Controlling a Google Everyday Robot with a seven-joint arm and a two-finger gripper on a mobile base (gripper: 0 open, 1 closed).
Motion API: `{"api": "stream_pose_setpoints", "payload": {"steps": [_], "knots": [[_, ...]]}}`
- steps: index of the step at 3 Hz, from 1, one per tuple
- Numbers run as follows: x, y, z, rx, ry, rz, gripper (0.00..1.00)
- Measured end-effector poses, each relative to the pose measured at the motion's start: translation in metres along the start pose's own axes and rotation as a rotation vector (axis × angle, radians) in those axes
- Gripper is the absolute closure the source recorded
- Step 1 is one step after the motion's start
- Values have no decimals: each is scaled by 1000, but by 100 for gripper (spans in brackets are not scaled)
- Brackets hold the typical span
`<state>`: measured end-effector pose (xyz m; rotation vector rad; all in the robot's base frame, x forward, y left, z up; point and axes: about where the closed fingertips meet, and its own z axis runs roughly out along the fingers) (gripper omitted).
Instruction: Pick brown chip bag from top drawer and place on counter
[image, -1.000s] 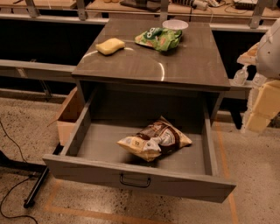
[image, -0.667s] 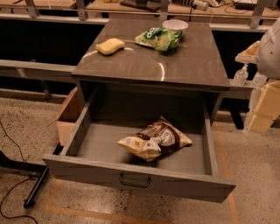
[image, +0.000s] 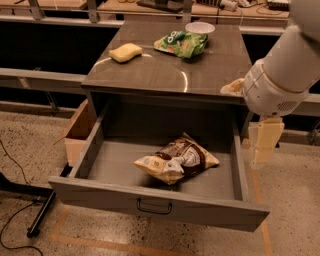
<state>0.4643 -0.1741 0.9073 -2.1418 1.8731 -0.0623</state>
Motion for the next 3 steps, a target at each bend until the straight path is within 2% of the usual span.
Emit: {"api": "stream_pose_setpoints", "payload": {"steps": [1, 2, 3], "knots": [[-7, -19, 57, -32, -32, -186, 0], [-7, -19, 57, -32, -32, -186, 0], [-10, -36, 72, -2, -69, -239, 0]]}}
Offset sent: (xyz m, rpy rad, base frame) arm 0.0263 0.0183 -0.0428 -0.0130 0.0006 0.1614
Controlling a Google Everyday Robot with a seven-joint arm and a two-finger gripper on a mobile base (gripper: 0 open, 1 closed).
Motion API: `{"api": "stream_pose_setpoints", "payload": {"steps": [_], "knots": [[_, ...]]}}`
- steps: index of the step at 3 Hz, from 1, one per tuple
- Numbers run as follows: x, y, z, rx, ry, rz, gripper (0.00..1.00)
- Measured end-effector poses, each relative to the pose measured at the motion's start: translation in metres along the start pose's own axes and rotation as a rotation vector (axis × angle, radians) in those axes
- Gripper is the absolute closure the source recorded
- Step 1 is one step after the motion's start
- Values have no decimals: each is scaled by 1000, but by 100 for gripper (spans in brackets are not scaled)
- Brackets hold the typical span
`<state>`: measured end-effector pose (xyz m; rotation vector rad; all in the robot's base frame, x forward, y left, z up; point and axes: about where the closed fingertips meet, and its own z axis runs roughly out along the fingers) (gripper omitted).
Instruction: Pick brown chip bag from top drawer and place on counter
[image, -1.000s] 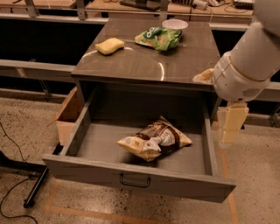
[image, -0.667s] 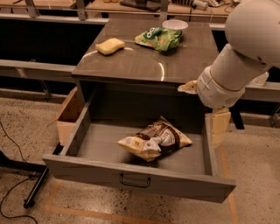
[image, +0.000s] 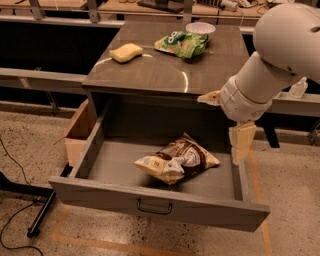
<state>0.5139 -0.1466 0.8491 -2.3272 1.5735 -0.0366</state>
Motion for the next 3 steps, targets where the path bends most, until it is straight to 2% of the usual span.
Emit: {"api": "stream_pose_setpoints", "payload": {"steps": [1, 2, 3], "knots": [[3, -18, 30, -12, -28, -67, 0], [-2, -27, 61, -42, -68, -144, 0], [-6, -32, 97, -62, -83, -191, 0]]}}
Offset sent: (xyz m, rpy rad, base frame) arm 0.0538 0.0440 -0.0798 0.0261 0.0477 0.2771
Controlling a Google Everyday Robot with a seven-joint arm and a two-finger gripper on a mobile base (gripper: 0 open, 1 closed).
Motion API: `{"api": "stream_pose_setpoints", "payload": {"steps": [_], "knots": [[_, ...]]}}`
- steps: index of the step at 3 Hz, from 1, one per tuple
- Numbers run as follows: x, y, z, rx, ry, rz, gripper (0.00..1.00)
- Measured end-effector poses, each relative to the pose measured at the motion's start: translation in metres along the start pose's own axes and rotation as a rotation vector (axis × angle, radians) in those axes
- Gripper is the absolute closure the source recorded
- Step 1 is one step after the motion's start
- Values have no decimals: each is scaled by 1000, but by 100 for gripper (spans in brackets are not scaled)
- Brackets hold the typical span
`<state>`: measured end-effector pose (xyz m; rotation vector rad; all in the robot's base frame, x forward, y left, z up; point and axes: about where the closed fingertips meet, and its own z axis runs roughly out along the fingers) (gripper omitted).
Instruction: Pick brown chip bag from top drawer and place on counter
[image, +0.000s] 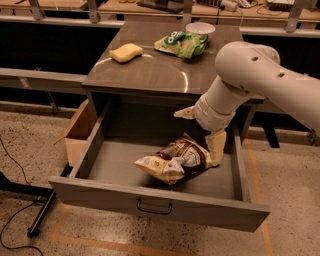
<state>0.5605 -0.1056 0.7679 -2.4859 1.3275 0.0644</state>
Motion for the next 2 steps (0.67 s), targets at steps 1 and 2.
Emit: {"api": "stream_pose_setpoints", "payload": {"steps": [1, 2], "knots": [[-12, -12, 47, -4, -85, -81, 0], [-18, -15, 77, -21, -137, -109, 0]]}}
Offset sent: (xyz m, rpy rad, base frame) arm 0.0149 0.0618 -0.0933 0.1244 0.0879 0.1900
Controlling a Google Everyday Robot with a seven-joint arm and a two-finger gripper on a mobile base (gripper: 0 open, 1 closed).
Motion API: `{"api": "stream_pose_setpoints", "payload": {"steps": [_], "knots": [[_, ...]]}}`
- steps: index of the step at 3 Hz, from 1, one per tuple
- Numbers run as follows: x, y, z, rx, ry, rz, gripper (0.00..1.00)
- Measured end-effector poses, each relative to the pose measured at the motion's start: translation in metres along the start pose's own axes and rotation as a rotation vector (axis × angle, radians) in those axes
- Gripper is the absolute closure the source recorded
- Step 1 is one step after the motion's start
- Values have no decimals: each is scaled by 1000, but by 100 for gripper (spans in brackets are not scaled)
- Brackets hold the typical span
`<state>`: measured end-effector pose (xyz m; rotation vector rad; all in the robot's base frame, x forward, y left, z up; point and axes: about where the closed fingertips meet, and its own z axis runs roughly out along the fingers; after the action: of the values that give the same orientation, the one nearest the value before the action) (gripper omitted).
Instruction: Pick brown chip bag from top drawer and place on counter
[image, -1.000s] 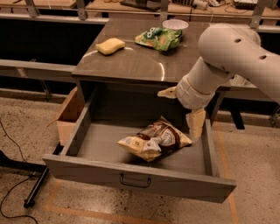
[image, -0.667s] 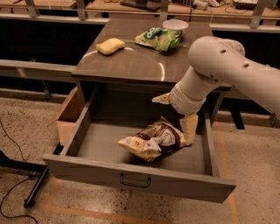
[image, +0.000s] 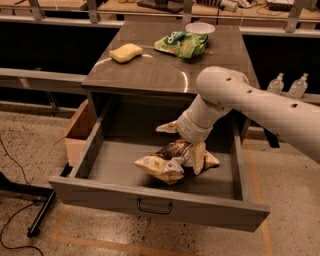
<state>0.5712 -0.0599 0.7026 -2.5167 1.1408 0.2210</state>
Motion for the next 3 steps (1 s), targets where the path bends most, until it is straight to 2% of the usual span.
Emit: {"api": "stream_pose_setpoints", "payload": {"steps": [1, 2, 3], "knots": [[3, -1, 22, -4, -36, -4, 0], [5, 1, 39, -18, -51, -12, 18], [1, 2, 49, -31, -75, -38, 42]]}}
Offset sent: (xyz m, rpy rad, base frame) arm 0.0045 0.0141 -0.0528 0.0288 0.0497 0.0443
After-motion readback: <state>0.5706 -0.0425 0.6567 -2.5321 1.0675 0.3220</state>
